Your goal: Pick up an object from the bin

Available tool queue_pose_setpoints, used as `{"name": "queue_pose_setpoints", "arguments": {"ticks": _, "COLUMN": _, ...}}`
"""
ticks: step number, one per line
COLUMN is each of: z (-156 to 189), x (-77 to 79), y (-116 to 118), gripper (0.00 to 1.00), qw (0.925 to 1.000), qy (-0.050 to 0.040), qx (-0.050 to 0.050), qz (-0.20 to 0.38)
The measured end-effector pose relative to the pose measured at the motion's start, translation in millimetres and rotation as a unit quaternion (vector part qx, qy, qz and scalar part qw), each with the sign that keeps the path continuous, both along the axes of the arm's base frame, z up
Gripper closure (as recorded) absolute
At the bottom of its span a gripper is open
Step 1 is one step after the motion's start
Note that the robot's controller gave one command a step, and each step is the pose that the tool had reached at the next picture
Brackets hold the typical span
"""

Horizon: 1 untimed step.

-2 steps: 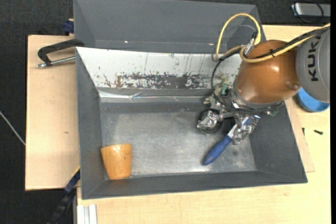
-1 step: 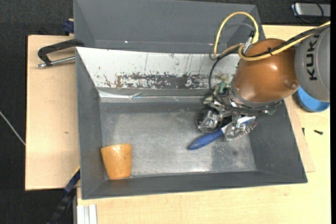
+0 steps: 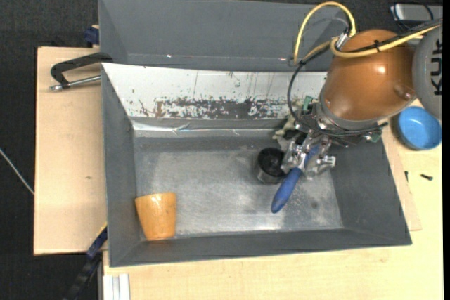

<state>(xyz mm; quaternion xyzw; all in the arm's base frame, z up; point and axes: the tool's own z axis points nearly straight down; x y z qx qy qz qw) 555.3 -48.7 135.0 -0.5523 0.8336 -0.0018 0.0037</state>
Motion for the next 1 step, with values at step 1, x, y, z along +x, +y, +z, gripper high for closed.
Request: {"name": "queue_pose_setpoints", "arguments": {"ticks": 1, "z": 48.3, "x": 2.1, "y": 0.7, "gripper": 1.00, "qw": 1.0000, "qy": -0.0009, "qx": 0.000, "qz": -0.002}}
